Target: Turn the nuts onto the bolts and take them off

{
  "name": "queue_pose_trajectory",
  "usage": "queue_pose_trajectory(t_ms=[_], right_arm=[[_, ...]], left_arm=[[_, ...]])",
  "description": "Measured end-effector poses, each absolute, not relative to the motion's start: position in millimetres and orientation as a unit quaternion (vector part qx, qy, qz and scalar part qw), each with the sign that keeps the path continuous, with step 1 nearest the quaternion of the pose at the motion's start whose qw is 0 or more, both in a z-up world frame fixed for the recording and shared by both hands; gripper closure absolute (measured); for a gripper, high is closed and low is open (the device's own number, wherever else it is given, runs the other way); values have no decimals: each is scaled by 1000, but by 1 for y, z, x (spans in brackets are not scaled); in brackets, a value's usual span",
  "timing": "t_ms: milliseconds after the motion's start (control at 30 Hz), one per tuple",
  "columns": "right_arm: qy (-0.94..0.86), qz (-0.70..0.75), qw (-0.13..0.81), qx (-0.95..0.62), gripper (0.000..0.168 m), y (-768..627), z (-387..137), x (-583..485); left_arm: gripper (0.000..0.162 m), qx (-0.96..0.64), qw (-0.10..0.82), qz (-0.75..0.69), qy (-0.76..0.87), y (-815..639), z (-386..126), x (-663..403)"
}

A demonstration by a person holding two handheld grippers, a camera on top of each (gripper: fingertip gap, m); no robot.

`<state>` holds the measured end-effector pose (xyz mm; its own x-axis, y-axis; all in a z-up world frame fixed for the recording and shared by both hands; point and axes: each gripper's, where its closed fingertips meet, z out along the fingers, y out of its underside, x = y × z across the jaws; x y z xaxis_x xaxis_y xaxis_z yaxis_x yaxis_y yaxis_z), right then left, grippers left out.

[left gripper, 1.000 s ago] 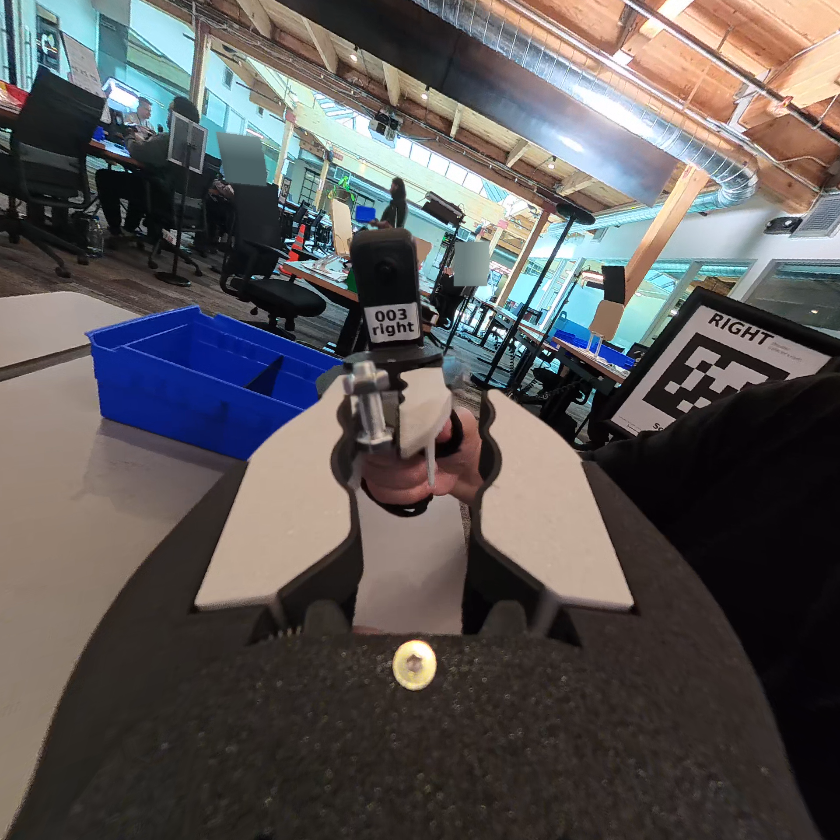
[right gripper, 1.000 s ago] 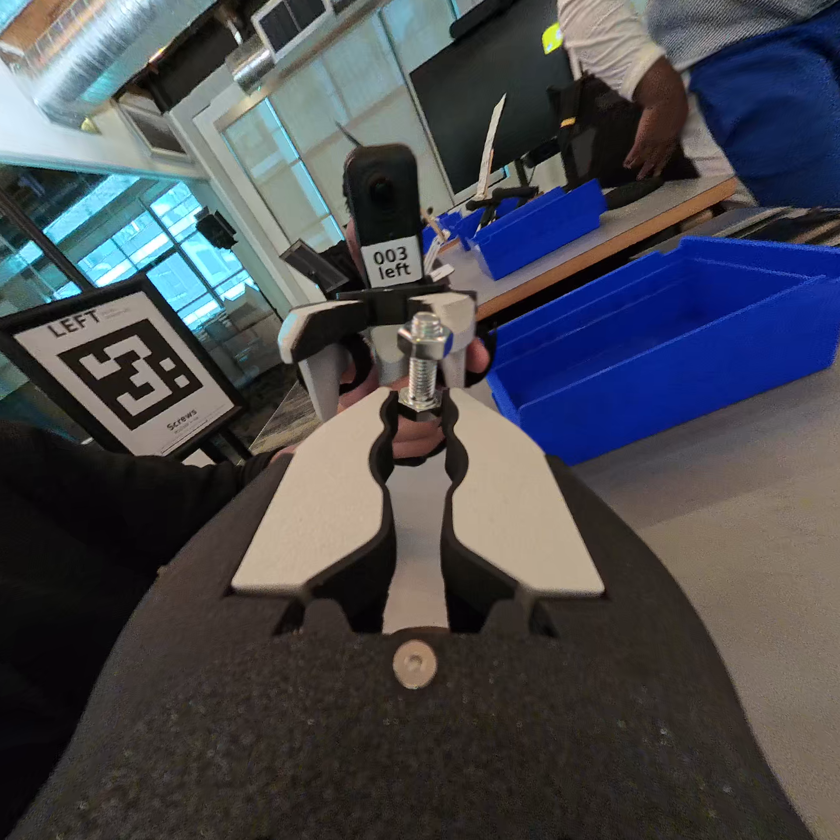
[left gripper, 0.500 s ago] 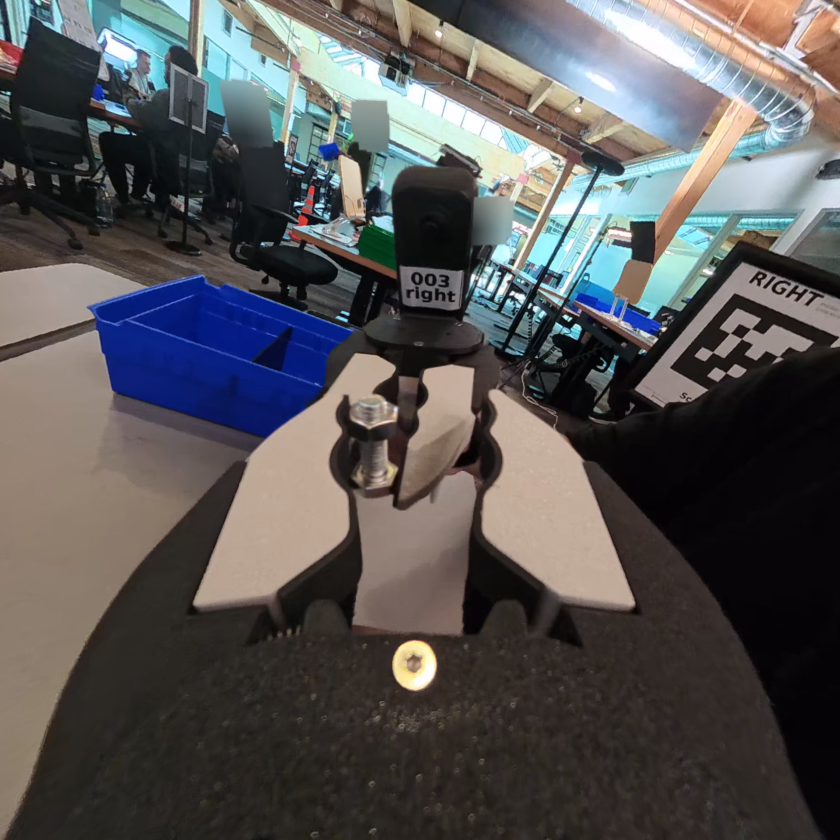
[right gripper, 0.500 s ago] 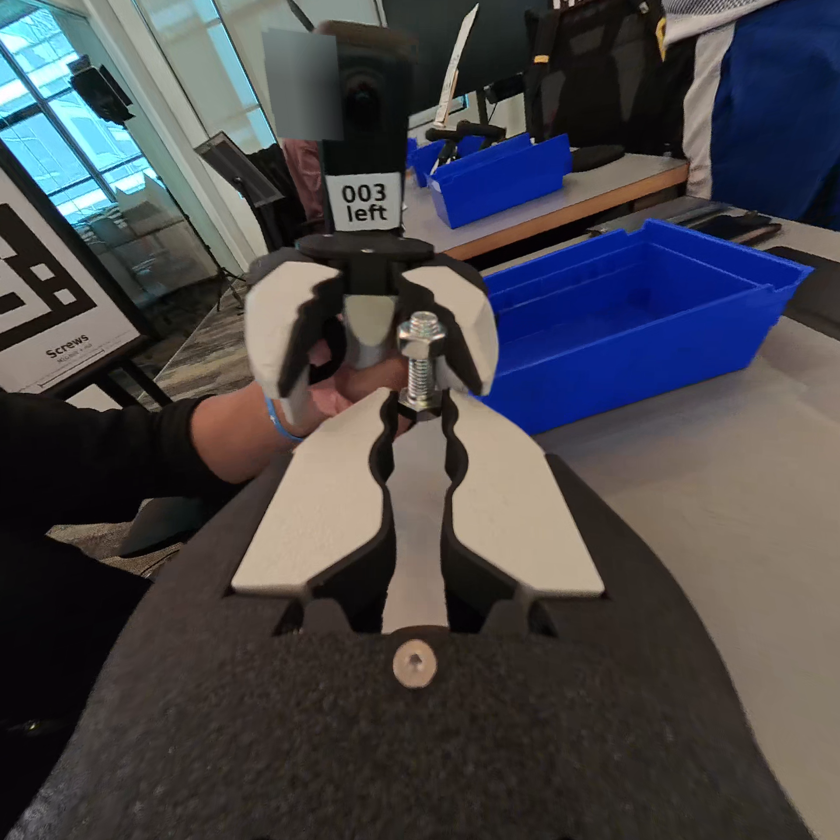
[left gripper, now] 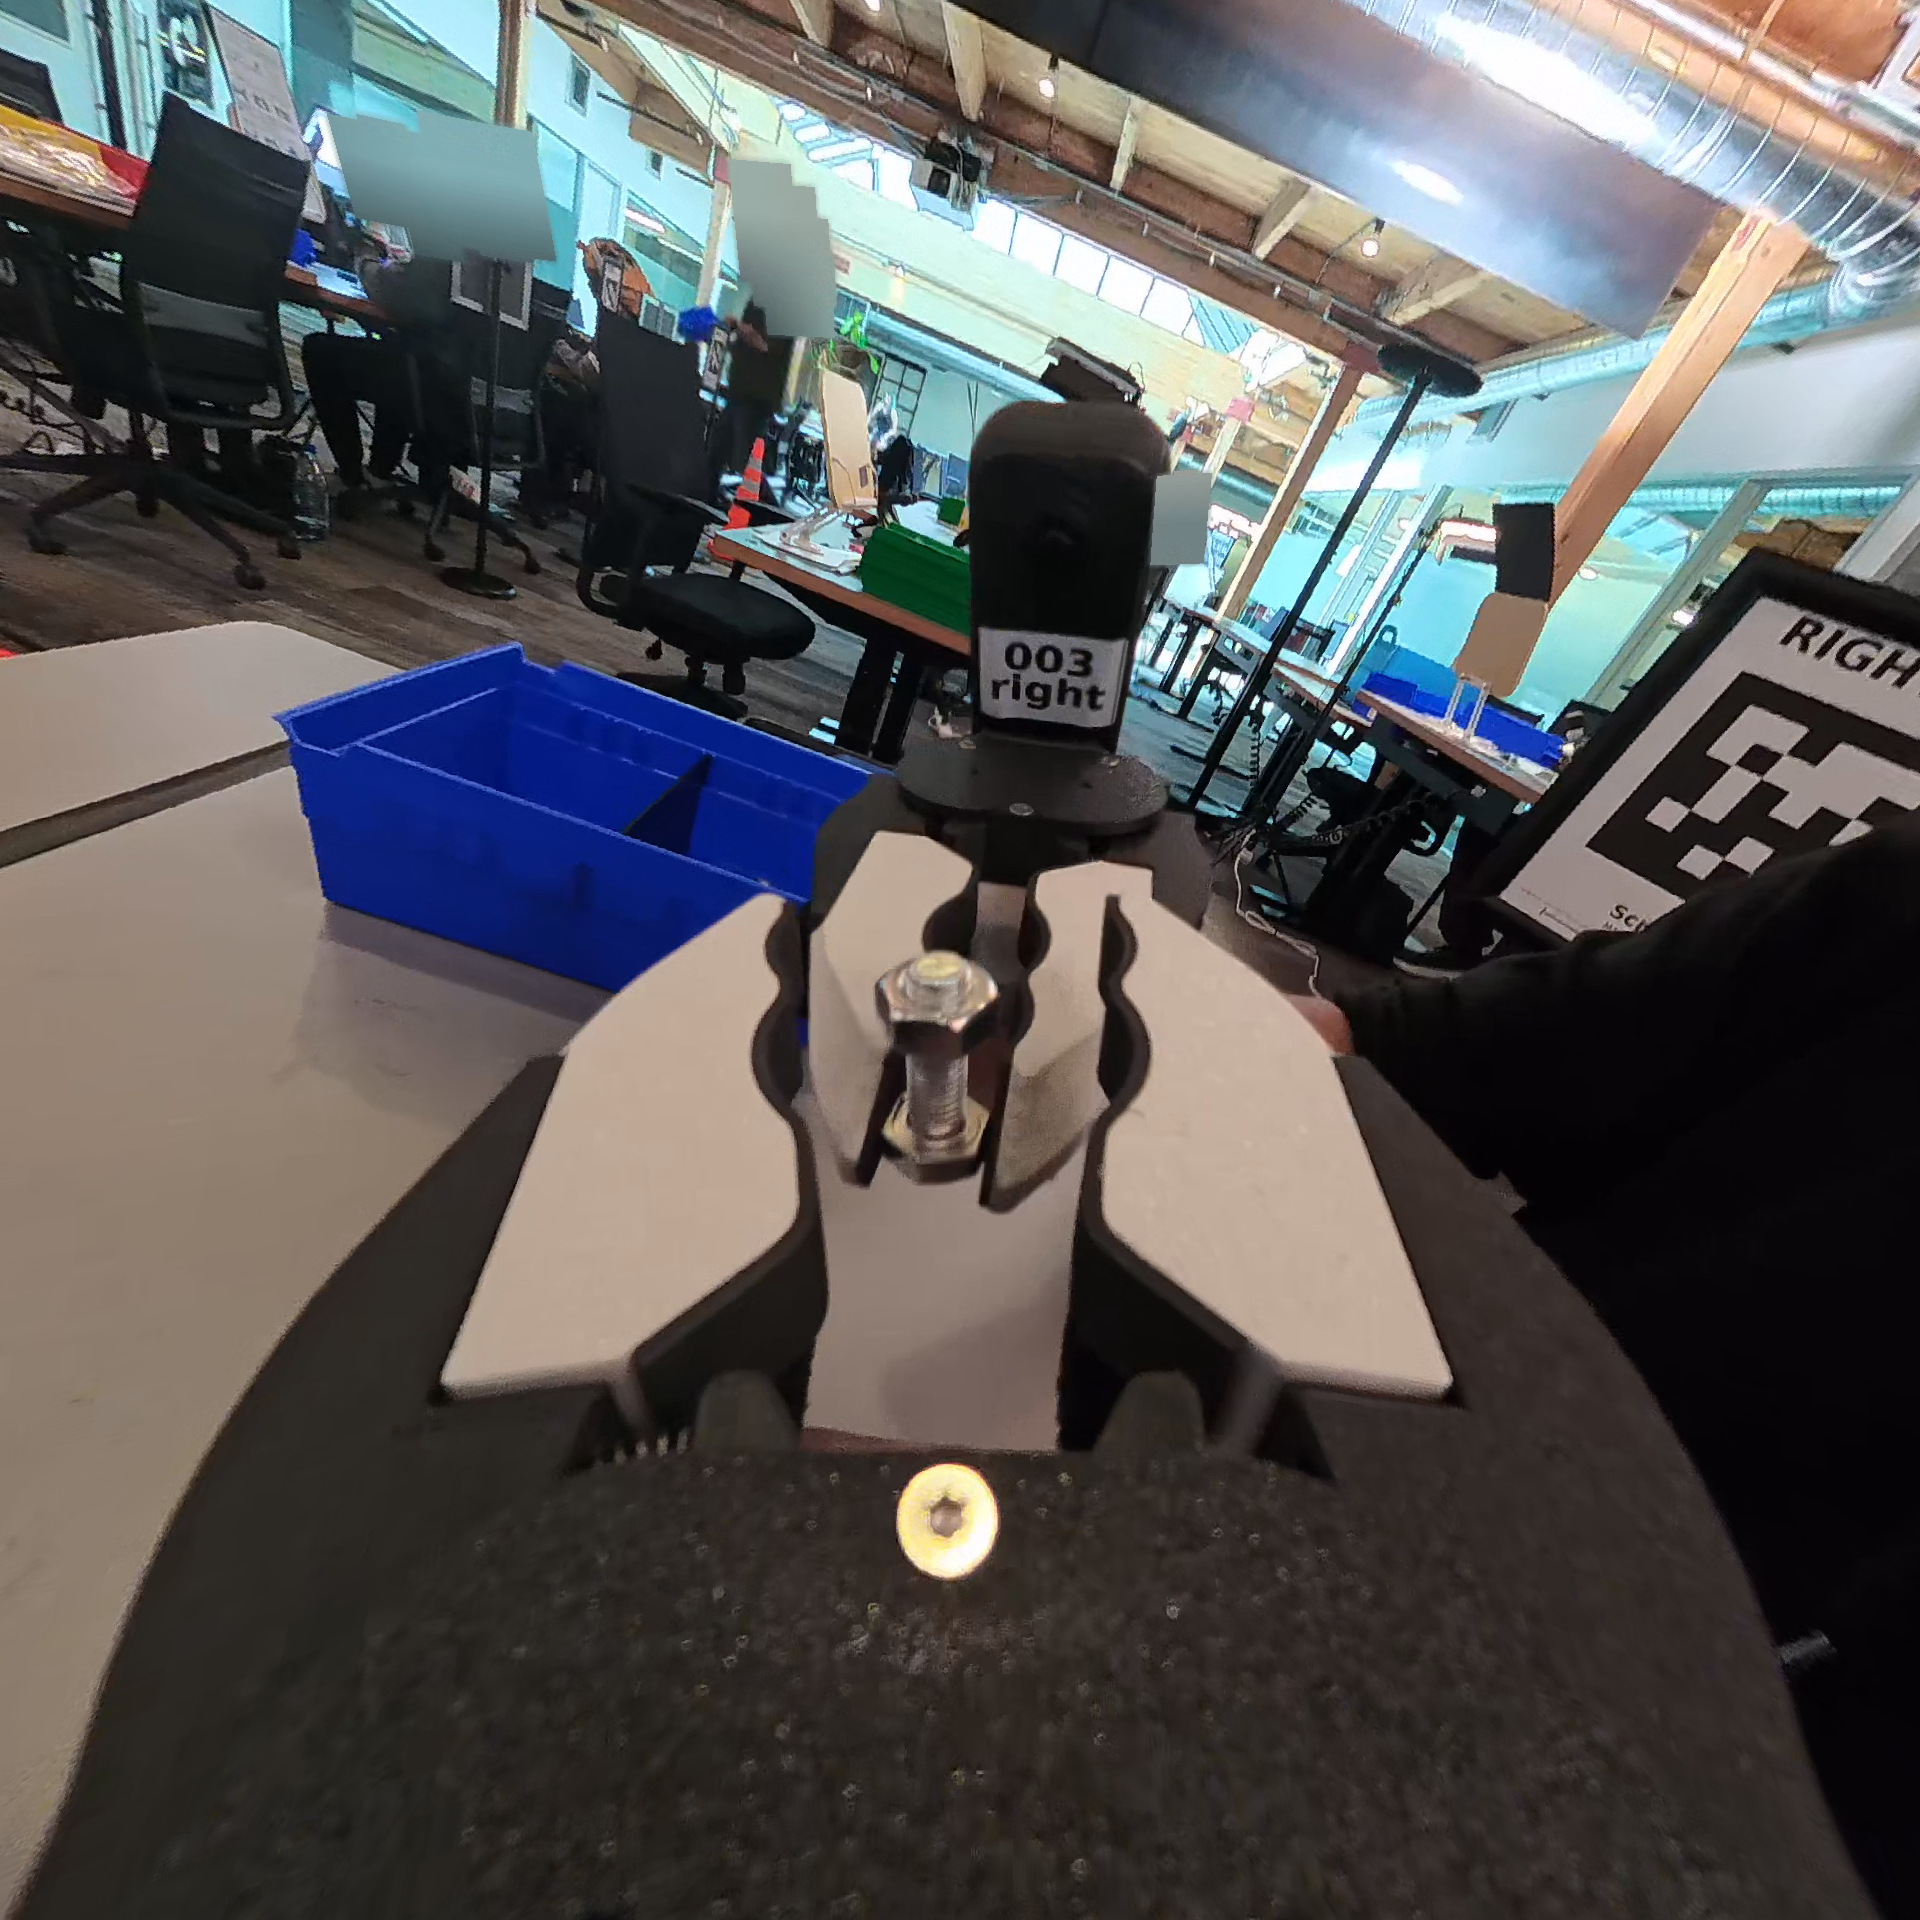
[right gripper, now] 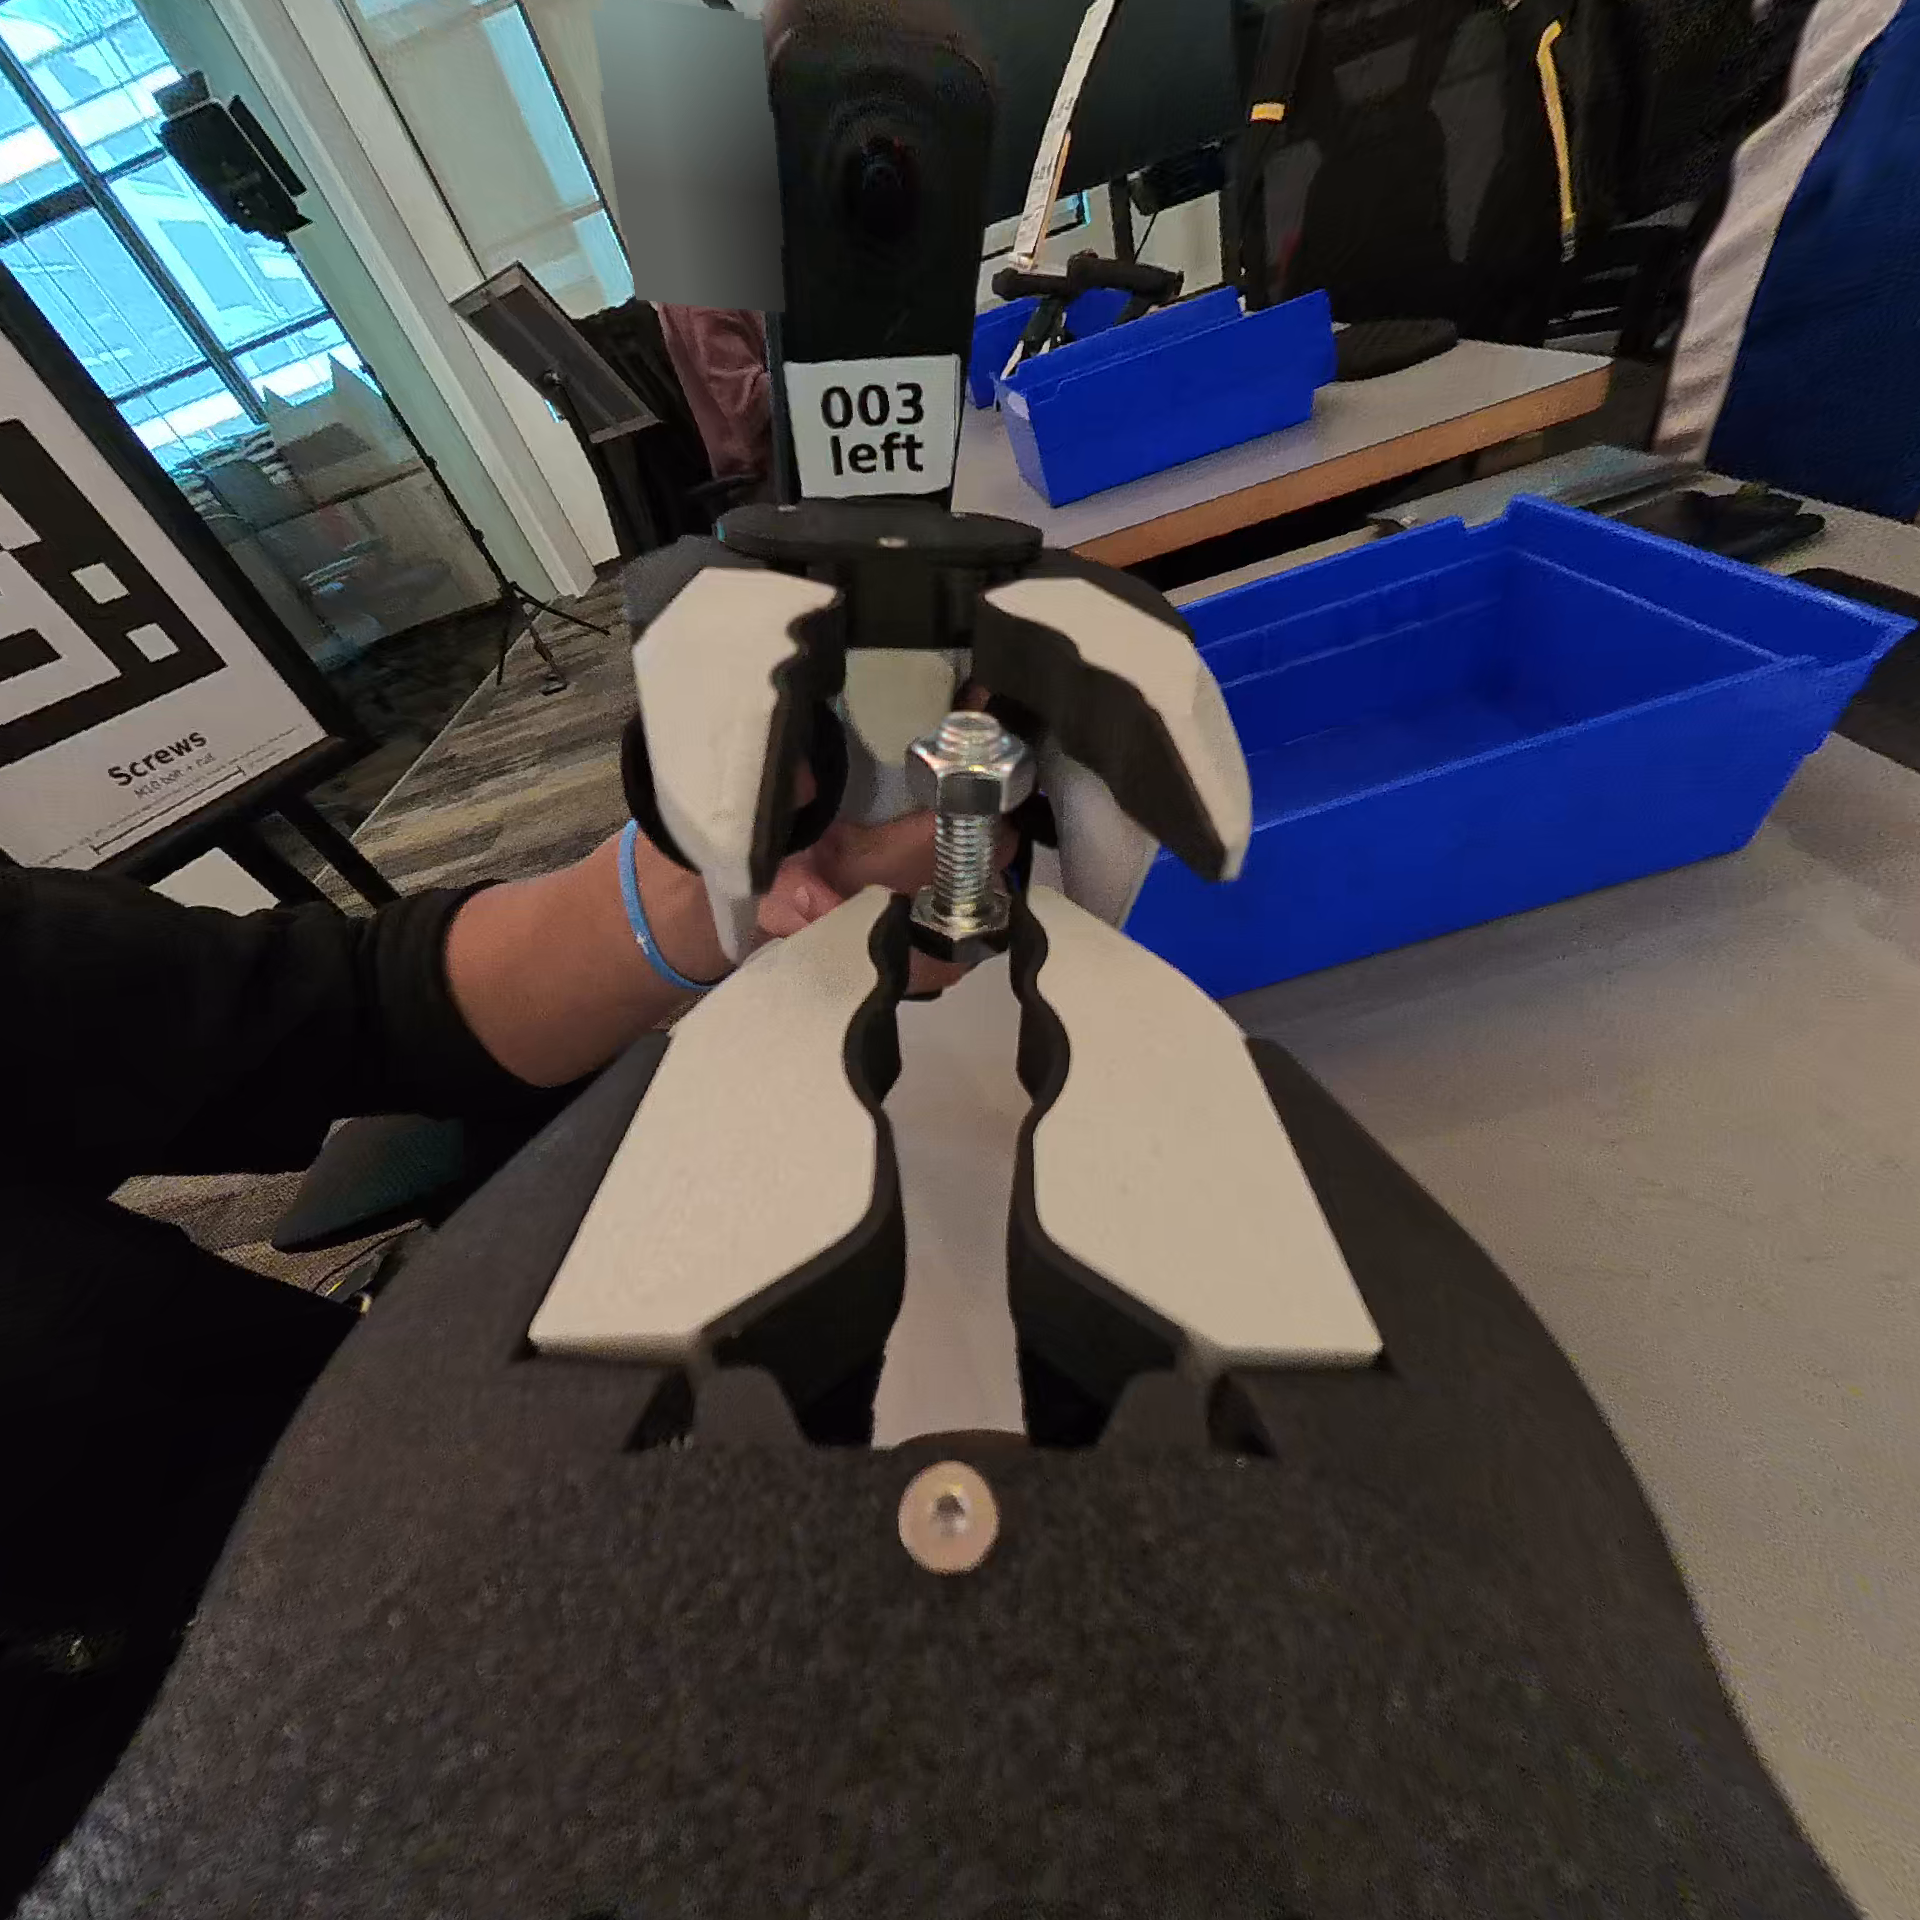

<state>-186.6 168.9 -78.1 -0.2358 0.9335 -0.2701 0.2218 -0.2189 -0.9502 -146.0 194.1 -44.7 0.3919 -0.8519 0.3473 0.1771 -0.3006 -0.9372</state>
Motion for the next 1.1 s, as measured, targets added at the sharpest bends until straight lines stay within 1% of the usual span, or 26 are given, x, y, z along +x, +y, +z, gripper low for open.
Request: queue_pose_trajectory(t_ms=[100,133,200,267,333,500,700,833,967,1067,1100], right_arm=[[-537,562,316,-544,150,175,-82,-188],[-532,563,318,-547,150,180,-82,-186],[-518,571,318,-551,150,189,-79,-180],[-508,566,331,-558,150,200,-76,-173],[-500,565,341,-560,150,209,-71,-167],[-500,564,349,-556,150,208,-66,-164],[-529,578,315,-536,150,170,-77,-188],[-524,574,317,-544,150,174,-83,-190],[-497,584,326,-553,150,194,-78,-179],[-484,577,345,-560,150,210,-72,-170],[-478,577,351,-561,150,214,-69,-167]], left_arm=[[108,-648,527,-474,278,191,-48,-139],[103,-650,529,-471,275,192,-48,-139],[96,-655,534,-462,269,194,-47,-141],[99,-652,539,-461,266,194,-44,-146],[106,-648,543,-466,262,194,-40,-151],[105,-649,549,-459,258,196,-39,-155],[104,-652,542,-459,266,196,-45,-145],[103,-651,535,-464,273,193,-47,-140],[96,-655,544,-455,262,196,-44,-146],[103,-648,547,-463,259,195,-40,-151],[103,-646,549,-464,256,195,-38,-153]])
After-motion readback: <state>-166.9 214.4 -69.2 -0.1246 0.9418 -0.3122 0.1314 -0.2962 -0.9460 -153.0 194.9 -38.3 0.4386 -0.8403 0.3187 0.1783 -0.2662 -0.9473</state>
